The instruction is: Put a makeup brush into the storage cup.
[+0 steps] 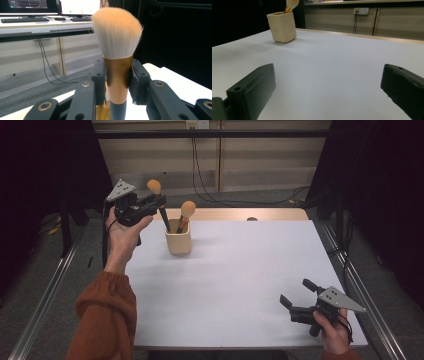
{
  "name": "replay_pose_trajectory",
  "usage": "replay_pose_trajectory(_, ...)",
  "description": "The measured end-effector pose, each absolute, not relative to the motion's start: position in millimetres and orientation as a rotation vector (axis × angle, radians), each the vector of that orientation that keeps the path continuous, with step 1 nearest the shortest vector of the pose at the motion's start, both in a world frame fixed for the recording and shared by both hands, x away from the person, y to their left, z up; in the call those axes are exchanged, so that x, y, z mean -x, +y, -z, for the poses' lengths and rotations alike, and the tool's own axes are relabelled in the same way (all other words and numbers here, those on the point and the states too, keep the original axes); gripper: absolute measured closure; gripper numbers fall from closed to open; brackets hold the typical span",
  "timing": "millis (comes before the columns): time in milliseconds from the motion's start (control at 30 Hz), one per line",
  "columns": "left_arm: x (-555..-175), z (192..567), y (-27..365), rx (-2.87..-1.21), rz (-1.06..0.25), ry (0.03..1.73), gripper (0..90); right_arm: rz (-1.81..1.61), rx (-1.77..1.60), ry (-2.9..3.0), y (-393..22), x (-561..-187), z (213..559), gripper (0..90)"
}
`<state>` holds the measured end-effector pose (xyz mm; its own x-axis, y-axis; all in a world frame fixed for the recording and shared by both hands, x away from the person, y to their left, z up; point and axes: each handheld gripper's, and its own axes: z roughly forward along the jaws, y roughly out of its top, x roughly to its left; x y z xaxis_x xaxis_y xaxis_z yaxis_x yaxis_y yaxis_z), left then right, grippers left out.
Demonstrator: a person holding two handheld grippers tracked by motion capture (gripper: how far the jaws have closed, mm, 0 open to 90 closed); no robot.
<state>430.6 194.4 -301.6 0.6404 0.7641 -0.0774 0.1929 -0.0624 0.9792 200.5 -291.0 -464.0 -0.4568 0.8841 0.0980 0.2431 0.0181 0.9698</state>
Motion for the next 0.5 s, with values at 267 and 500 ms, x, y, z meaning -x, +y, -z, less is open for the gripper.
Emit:
replay_pose_trajectory(267, -443.1, 306.7, 193.7, -1.606, -0.591, 0.815, 69.6, -1.47, -1.161, 1.739, -290.7, -200.5, 464.6, 0.0)
replay_pose_trajectory(500, -447.7, 313.4, 192.7, -1.612, -0.587, 0.811, 69.6, -1.472, -1.158, 1.738, -289.9, -200.2, 464.6, 0.0)
